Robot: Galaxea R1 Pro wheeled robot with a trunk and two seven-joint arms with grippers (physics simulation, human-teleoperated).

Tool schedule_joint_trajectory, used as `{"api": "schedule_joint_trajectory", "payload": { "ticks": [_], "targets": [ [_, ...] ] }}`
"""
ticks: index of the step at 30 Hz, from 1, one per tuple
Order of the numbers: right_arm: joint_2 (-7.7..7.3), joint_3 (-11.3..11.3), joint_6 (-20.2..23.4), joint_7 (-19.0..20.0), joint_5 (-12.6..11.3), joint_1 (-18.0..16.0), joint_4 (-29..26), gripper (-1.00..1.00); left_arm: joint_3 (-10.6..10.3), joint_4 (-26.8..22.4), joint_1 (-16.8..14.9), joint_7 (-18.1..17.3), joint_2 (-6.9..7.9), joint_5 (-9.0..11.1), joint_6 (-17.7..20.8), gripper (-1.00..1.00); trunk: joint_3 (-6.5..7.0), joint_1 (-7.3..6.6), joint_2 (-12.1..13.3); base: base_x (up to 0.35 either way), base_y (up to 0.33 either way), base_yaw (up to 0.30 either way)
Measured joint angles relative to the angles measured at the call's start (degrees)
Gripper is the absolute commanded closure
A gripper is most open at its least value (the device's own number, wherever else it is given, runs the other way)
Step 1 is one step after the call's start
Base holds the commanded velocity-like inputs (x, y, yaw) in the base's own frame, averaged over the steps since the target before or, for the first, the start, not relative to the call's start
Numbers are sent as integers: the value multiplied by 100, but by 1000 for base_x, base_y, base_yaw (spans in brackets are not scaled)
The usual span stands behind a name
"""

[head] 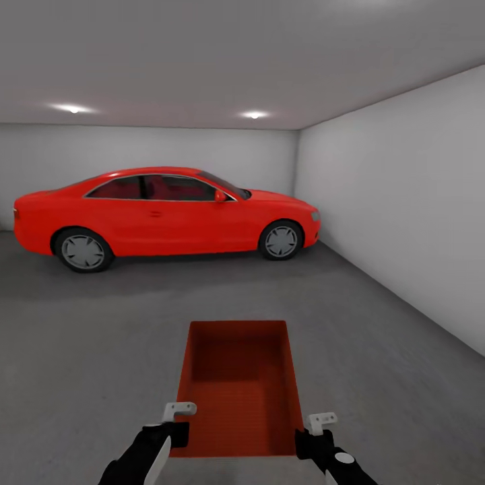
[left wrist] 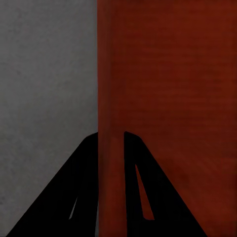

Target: Move the two storage containers from the living room to the garage. In the garage, place one container on the floor and stack the other container on top of it (either order is fine).

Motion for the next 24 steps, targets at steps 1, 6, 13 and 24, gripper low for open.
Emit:
{"api": "schedule_joint_trajectory", "payload": {
  "ticks": [1,6,13,24],
  "targets": [
    [0,1,0,0,-1,0,0,100,-2,0,0,0,1,2,0,100,0,0,0,324,0,-277],
    [0,3,0,-1,-4,0,0,100,-7,0,0,0,3,8,1,100,0,0,0,324,0,-277],
    [0,6,0,-1,-7,0,0,100,-13,-1,0,-1,6,16,1,100,0,0,0,324,0,-277],
    [0,7,0,-1,-8,0,1,100,-15,0,0,-1,6,17,1,100,0,0,0,324,0,-277]
  ]
}}
